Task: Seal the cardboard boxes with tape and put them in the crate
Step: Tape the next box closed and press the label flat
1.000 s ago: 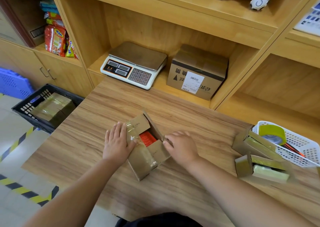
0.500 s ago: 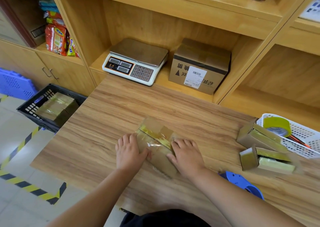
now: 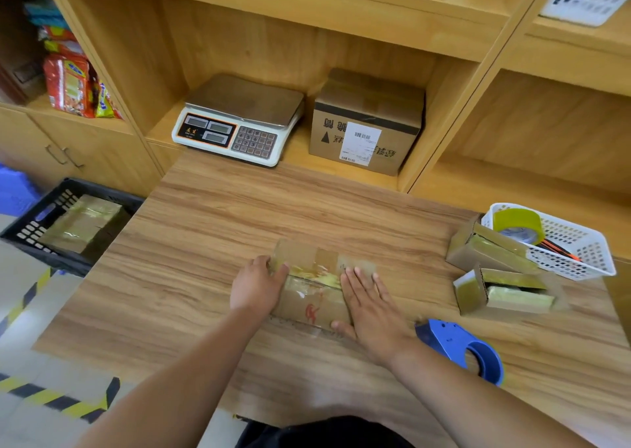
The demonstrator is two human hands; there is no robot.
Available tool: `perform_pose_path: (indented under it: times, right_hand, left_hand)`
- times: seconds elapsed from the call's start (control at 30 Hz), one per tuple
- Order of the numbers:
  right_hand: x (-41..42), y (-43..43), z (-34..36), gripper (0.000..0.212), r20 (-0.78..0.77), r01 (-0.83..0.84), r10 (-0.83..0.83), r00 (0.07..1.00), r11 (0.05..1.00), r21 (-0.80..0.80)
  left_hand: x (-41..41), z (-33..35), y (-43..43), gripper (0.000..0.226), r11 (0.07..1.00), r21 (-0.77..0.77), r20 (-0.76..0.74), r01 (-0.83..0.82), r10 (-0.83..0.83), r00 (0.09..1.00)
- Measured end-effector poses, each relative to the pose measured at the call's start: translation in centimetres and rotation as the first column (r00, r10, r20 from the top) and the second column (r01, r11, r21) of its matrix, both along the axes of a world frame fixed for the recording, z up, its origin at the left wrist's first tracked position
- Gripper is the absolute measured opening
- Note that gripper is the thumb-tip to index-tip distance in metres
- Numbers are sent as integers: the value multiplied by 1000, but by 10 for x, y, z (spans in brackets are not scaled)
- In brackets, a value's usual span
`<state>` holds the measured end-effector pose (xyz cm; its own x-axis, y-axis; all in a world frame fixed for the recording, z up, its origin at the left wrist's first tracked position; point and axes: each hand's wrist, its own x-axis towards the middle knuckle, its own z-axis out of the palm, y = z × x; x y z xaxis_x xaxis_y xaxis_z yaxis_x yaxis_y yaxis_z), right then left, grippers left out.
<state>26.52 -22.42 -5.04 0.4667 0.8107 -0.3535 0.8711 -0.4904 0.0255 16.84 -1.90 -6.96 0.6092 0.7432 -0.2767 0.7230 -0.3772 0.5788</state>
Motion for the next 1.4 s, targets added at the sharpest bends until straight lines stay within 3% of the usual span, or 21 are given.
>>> perform_pose_path:
  times: [0.23,0.4,0.7,0.77,0.83,0.9,0.97,1.03,1.13,1.23,1.4]
  right_hand:
    - [1,-2,-2,80,-53,5,-6,999,1000,-17]
    - [3,-5,-3,79,-86,3,-2,996,1000,6]
    - [8,-54,-3,75,-47,46,-42,998,994,97]
    - [12,-70,-5,74,-30,102,-100,995,991,84]
    - [15,-85,-4,74,0,174,-175,985,981,81]
    - [15,-102,1,76,69,237,-249,966,960,153]
    - [15,-117,1,70,147,267,-309,940,930,251]
    - [12,-131,-2,61,172,323,-388,906,893,313]
    - [13,-152,-8,49,136,462,-507,851,847,262]
    - [12,-168,-17,45,144,548,-566,812,824,145]
    - [13,-169,-23,48,160,645,-652,741,758,99]
  left_hand:
    - [2,-6,4,25,988,-113,88,-101,111,990]
    - [7,-6,2,20,973,-169,112,-158,178,978]
    - [6,-2,-23,24,991,61,104,-122,115,988]
    - [7,2,-32,42,966,256,86,-26,5,996]
    - [11,5,-40,55,892,418,67,174,-221,973]
    - [21,6,-49,62,779,477,-32,407,-447,894]
    - [31,4,-60,71,670,465,-177,579,-570,802]
    - [38,-3,-70,78,613,440,-289,656,-595,750]
    - [40,-12,-80,83,638,391,-355,663,-560,748]
    - [40,-16,-80,83,645,381,-369,663,-552,748]
    - [42,-16,-73,83,606,393,-354,692,-595,722]
